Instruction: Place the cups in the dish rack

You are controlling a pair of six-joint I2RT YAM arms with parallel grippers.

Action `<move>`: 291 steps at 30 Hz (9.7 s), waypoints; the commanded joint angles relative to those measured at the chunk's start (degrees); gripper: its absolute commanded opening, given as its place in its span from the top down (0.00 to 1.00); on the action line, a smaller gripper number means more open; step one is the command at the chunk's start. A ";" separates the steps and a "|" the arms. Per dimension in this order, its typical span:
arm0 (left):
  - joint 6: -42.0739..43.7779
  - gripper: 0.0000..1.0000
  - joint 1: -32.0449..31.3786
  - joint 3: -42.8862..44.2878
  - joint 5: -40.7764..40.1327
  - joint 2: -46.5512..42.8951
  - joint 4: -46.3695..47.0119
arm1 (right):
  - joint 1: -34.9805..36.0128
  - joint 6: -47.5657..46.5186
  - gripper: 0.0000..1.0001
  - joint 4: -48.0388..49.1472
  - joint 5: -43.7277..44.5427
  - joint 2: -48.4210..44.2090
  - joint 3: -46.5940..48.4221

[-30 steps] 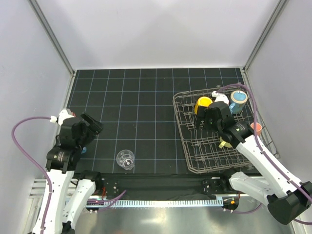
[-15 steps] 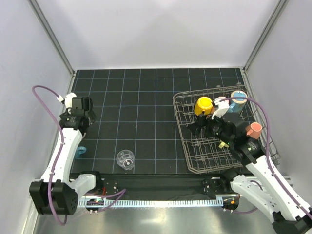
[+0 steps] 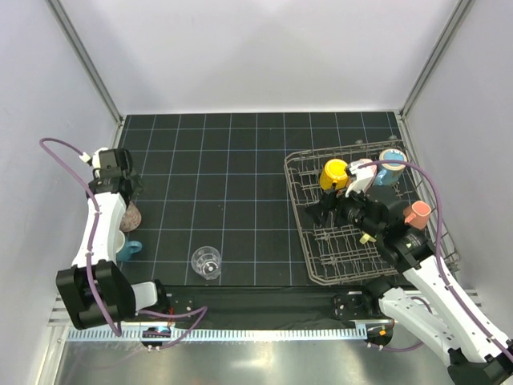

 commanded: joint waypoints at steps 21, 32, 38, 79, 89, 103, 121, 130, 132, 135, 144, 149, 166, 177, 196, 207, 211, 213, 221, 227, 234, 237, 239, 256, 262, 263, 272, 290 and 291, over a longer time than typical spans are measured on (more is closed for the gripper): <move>-0.64 0.53 3.96 1.86 3.89 11.39 2.32 | 0.21 -0.65 0.09 2.97 -1.19 0.83 0.37; -0.63 0.75 3.96 2.03 4.33 12.19 1.09 | 0.20 -0.74 0.09 1.30 -0.58 1.62 1.42; -0.81 1.00 3.96 1.77 4.94 11.40 0.74 | 0.21 -0.39 0.09 -0.46 1.18 1.36 2.39; 32.03 1.00 -72.23 -13.88 34.57 -40.90 27.90 | 2.93 35.29 0.00 -15.41 -48.21 9.08 6.27; 55.60 1.00 -73.21 -11.86 31.49 -35.45 30.18 | 3.54 46.71 0.00 -11.45 -52.87 14.27 10.82; 69.50 1.00 -73.21 -7.81 28.06 -32.98 34.48 | 3.63 69.04 0.02 5.43 -51.99 18.40 17.42; 75.30 1.00 -73.21 -11.42 30.25 -28.95 39.93 | 4.16 78.62 0.34 13.59 -49.27 27.90 20.60; 76.44 1.00 -73.21 -12.73 29.64 -29.56 41.61 | 4.77 82.67 0.40 19.93 -48.83 29.04 17.33; 76.45 1.00 -73.21 -13.09 29.99 -29.74 41.70 | 4.95 82.67 0.44 20.02 -48.83 29.39 17.51; 77.06 1.00 -73.21 -13.52 30.17 -29.82 41.96 | 4.86 83.29 0.52 20.89 -48.65 29.48 16.81; 78.29 1.00 -73.21 -14.58 30.43 -30.18 42.22 | 5.56 83.91 0.96 24.41 -46.99 30.09 15.57; 76.80 1.00 -73.21 -14.84 28.85 -30.09 41.78 | 6.09 80.65 0.96 30.02 -43.83 30.01 17.51; 74.16 0.50 -73.21 -20.82 19.63 -29.30 48.90 | 6.36 45.87 0.96 9.93 -30.29 29.66 32.44; 61.79 0.25 -72.94 -20.12 10.13 -31.59 50.75 | 6.18 21.87 0.96 -13.88 -0.60 20.79 33.08; 39.10 0.04 -68.38 -5.97 -4.11 -19.19 39.86 | 6.53 26.16 0.96 -28.84 34.49 -0.84 4.95; 36.98 0.01 -66.35 -6.67 -9.11 -19.54 41.61 | 7.15 34.06 0.96 -29.64 36.60 5.05 2.05; 37.07 0.01 -66.09 -7.37 -10.53 -20.33 42.57 | 7.76 36.88 0.96 -29.38 39.85 5.40 -0.24; 36.90 0.01 -66.00 -7.46 -10.62 -20.51 42.75 | 8.11 37.93 0.96 -28.42 42.40 4.96 -1.90; 36.98 0.01 -65.83 -7.64 -10.70 -20.51 42.84 | 9.78 39.16 0.96 -22.96 44.86 5.74 -5.96; 36.89 0.02 -65.65 -7.73 -10.97 -20.60 42.84 | 13.47 43.91 0.96 -24.71 46.01 8.12 -7.10; 37.24 0.01 -65.30 -8.78 -12.37 -22.09 44.42 | 17.69 48.30 0.94 -24.89 45.65 11.90 -9.47; 37.42 0.02 -65.21 -8.87 -13.07 -22.09 44.51 | 19.80 50.41 0.85 -25.77 46.27 13.39 -9.47; 37.60 0.02 -65.21 -8.87 -13.08 -22.00 44.51 | 21.03 51.29 0.76 -26.21 46.10 14.10 -9.47; 35.32 0.03 -65.12 -10.02 -12.81 -24.20 45.39 | 26.22 50.60 0.37 -30.34 41.36 10.24 -7.02; 34.53 0.04 -65.12 -8.96 -13.86 -21.92 43.72 | 26.75 45.94 0.26 -32.18 37.48 7.34 -3.68; 33.39 0.04 -65.12 -8.35 -14.39 -21.48 42.85 | 26.83 44.80 0.26 -32.45 37.31 6.81 -3.15; 5.40 0.10 -65.03 3.61 -13.17 -23.05 12.11 | 27.01 33.73 0.16 -36.58 36.43 4.52 4.76; -26.99 0.20 -67.22 7.73 -5.59 -16.75 -25.35 | 27.01 13.68 0.08 -28.76 24.04 1.45 12.41; -28.39 0.20 -69.84 9.57 -9.26 -14.90 -28.93 | 27.01 13.33 0.08 -28.59 23.69 1.53 12.24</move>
